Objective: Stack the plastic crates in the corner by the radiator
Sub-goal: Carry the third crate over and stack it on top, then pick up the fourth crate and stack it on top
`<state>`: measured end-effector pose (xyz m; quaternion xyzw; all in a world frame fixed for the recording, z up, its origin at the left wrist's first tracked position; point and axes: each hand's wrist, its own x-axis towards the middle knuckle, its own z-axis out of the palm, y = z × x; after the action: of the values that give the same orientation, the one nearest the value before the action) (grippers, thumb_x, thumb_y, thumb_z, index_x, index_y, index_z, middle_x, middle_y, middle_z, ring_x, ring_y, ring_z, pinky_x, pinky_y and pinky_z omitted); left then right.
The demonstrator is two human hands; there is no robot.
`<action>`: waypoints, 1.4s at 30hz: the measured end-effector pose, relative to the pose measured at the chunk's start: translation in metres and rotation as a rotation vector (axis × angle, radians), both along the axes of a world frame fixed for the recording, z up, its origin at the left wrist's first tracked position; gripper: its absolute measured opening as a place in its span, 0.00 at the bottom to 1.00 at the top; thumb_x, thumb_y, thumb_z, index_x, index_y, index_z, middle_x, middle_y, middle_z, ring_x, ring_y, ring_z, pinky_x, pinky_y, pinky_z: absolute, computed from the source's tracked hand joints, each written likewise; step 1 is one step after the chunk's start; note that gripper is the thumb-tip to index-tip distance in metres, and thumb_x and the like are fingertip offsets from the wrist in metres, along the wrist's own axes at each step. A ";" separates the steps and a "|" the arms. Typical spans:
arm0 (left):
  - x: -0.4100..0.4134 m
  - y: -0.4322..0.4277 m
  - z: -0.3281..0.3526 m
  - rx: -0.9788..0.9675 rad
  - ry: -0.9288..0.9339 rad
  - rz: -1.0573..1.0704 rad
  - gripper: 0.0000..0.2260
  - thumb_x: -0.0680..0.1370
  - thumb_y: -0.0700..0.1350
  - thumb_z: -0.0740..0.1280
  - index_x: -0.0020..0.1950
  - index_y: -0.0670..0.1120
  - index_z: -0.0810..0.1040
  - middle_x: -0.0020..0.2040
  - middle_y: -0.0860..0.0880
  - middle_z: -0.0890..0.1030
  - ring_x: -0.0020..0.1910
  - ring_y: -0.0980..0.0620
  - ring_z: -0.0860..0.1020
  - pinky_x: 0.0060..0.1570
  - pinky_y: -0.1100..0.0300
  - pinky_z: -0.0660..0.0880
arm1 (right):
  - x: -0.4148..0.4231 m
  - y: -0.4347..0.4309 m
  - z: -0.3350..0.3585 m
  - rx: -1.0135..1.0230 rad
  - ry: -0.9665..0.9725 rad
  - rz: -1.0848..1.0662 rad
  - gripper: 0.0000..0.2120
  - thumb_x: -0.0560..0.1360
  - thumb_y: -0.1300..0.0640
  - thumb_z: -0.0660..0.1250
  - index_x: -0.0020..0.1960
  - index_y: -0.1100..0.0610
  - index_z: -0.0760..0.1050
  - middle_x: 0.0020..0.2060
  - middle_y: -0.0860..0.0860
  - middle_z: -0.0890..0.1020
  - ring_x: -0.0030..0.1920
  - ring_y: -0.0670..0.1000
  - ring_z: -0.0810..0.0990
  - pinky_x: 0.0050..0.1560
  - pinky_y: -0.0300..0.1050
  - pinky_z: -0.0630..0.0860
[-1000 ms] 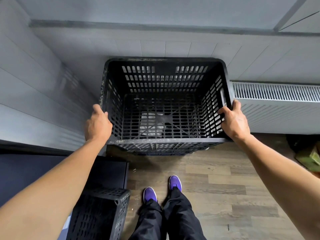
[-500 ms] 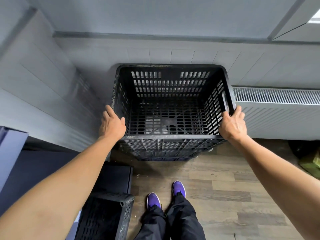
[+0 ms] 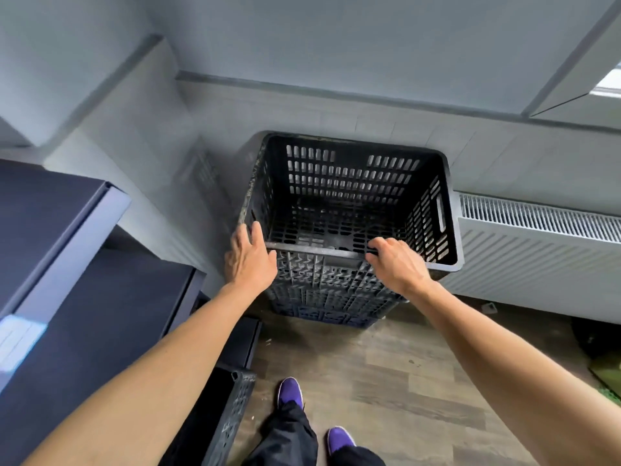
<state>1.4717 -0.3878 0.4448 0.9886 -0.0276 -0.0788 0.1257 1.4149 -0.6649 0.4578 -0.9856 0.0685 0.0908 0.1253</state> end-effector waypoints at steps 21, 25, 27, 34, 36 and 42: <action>-0.219 0.017 0.012 -0.040 0.088 0.309 0.24 0.81 0.52 0.60 0.76 0.48 0.59 0.69 0.43 0.68 0.68 0.42 0.67 0.62 0.46 0.68 | -0.084 0.101 -0.009 0.025 0.133 0.676 0.21 0.79 0.53 0.61 0.72 0.51 0.66 0.63 0.55 0.75 0.64 0.59 0.72 0.55 0.54 0.76; -0.264 0.049 -0.009 -0.055 0.166 0.450 0.23 0.81 0.51 0.60 0.75 0.48 0.60 0.68 0.43 0.69 0.67 0.42 0.67 0.63 0.47 0.68 | -0.107 0.142 -0.030 0.043 0.193 0.786 0.21 0.79 0.53 0.61 0.72 0.50 0.66 0.63 0.54 0.76 0.64 0.58 0.73 0.55 0.54 0.77; -0.287 0.063 -0.020 -0.070 0.195 0.505 0.22 0.81 0.51 0.61 0.74 0.49 0.61 0.67 0.43 0.70 0.66 0.43 0.68 0.62 0.47 0.68 | -0.119 0.159 -0.041 0.058 0.213 0.830 0.21 0.79 0.53 0.61 0.72 0.50 0.67 0.63 0.54 0.76 0.63 0.59 0.74 0.55 0.54 0.77; -0.355 0.097 -0.061 -0.055 0.298 0.621 0.24 0.80 0.52 0.62 0.75 0.50 0.63 0.64 0.44 0.72 0.63 0.42 0.70 0.60 0.48 0.68 | -0.160 0.208 -0.085 0.079 0.322 0.958 0.22 0.76 0.53 0.62 0.70 0.50 0.68 0.60 0.55 0.78 0.62 0.59 0.75 0.55 0.52 0.77; -0.372 0.105 -0.077 -0.068 0.334 0.641 0.25 0.80 0.52 0.62 0.75 0.50 0.62 0.64 0.44 0.72 0.64 0.42 0.70 0.61 0.48 0.68 | -0.173 0.220 -0.102 0.066 0.350 0.970 0.23 0.76 0.53 0.63 0.71 0.50 0.67 0.62 0.55 0.77 0.63 0.59 0.75 0.55 0.51 0.77; -0.414 0.128 -0.130 -0.084 0.426 0.667 0.26 0.80 0.52 0.63 0.77 0.51 0.60 0.69 0.44 0.69 0.68 0.42 0.68 0.64 0.48 0.67 | -0.213 0.243 -0.156 0.034 0.420 0.945 0.23 0.76 0.53 0.64 0.71 0.49 0.68 0.64 0.54 0.77 0.65 0.58 0.74 0.58 0.50 0.74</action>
<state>1.0582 -0.2596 0.3145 0.8989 0.3184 -0.2356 0.1873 1.2022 -0.4214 0.3014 -0.8672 -0.3622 0.3345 0.0702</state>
